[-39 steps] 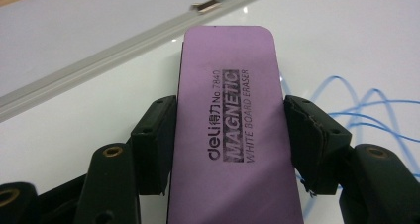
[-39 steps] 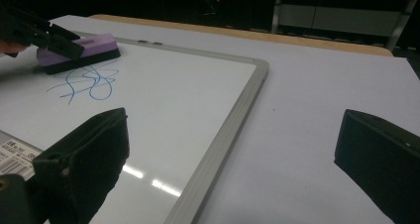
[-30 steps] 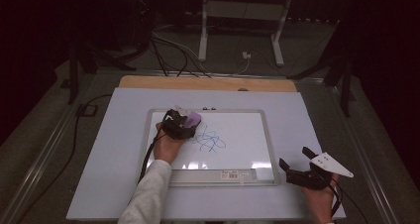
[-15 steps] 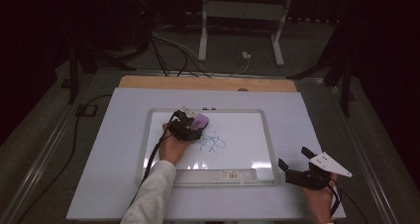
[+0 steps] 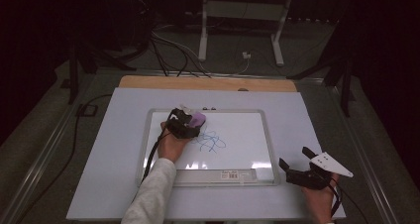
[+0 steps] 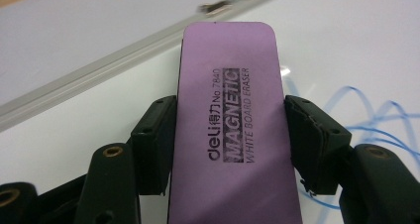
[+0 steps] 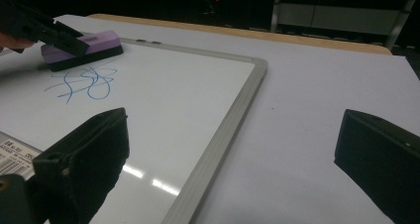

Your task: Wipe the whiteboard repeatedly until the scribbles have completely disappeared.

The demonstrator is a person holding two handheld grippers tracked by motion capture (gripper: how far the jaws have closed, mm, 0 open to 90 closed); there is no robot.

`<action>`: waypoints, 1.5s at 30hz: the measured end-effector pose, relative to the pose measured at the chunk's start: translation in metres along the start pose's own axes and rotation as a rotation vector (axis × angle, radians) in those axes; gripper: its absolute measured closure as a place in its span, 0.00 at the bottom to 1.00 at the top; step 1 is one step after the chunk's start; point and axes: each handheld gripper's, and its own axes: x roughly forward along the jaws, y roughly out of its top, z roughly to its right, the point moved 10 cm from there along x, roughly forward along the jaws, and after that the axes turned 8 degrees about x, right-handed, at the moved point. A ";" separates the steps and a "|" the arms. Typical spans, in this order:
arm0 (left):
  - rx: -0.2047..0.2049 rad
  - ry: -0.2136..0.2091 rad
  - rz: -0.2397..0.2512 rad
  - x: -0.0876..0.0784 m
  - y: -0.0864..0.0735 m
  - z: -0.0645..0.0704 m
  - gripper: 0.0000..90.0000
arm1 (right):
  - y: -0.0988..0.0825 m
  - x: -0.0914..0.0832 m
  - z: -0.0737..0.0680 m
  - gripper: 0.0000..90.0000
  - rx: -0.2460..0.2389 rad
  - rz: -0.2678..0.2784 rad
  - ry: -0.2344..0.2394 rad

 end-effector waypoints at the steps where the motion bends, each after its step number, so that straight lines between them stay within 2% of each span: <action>1: 0.033 -0.020 0.004 -0.001 0.001 0.007 0.47 | 0.000 0.000 0.000 0.01 -0.002 0.000 0.001; 4: 0.101 -0.056 0.010 -0.002 0.002 0.019 0.46 | 0.000 0.000 -0.001 0.01 -0.003 0.000 0.001; 6: 0.119 -0.059 0.011 -0.003 0.002 0.020 0.47 | 0.000 0.000 -0.001 0.01 -0.002 -0.001 -0.001; 8: 0.099 -0.062 0.010 -0.003 0.001 0.017 0.46 | 0.000 0.000 0.000 0.01 -0.001 0.000 -0.002; 11: 0.063 -0.015 -0.006 -0.002 -0.001 0.005 0.47 | 0.001 -0.001 0.000 0.01 0.002 0.003 -0.002; 14: 0.007 0.002 -0.016 -0.002 -0.003 -0.005 0.47 | 0.001 -0.002 0.002 0.01 0.005 0.005 -0.005; 16: 0.005 0.002 -0.016 -0.002 -0.003 -0.005 0.47 | 0.001 -0.002 0.002 0.01 0.004 0.006 -0.005; 17: 0.017 0.009 -0.017 -0.002 -0.003 -0.004 0.47 | 0.001 -0.002 0.002 0.01 0.004 0.006 -0.005; 22: 0.099 -0.066 -0.003 -0.004 -0.001 0.015 0.47 | 0.000 -0.001 0.000 0.01 0.001 0.003 -0.003; 24: 0.127 -0.065 -0.004 -0.005 0.000 0.018 0.47 | 0.000 -0.001 0.000 0.01 0.000 0.003 -0.003; 26: 0.116 -0.068 -0.005 -0.004 -0.001 0.016 0.47 | 0.000 -0.001 0.000 0.01 0.000 0.003 -0.003; 28: 0.093 -0.019 -0.015 -0.003 -0.001 0.008 0.46 | 0.000 -0.001 0.000 0.01 0.001 0.004 -0.004; 31: 0.032 0.031 -0.026 -0.002 -0.003 -0.006 0.46 | 0.000 -0.002 0.001 0.01 0.005 0.004 -0.005; 33: -0.003 0.028 -0.029 -0.001 -0.004 -0.009 0.46 | 0.000 -0.002 0.001 0.01 0.005 0.004 -0.005; 35: 0.014 0.034 -0.031 -0.002 -0.003 -0.008 0.46 | 0.000 -0.002 0.001 0.01 0.005 0.004 -0.004; 38: 0.049 -0.026 -0.020 -0.003 -0.003 0.001 0.46 | 0.000 -0.001 0.001 0.01 0.003 0.003 -0.002; 42: 0.113 -0.118 -0.011 -0.007 -0.003 0.020 0.46 | 0.000 -0.001 0.000 0.01 0.001 0.003 -0.003; 44: 0.141 -0.116 -0.010 -0.009 -0.004 0.024 0.46 | 0.000 -0.001 0.000 0.01 0.002 0.004 -0.003; 45: 0.140 -0.114 -0.011 -0.009 -0.004 0.024 0.47 | 0.000 -0.001 0.000 0.01 0.002 0.004 -0.002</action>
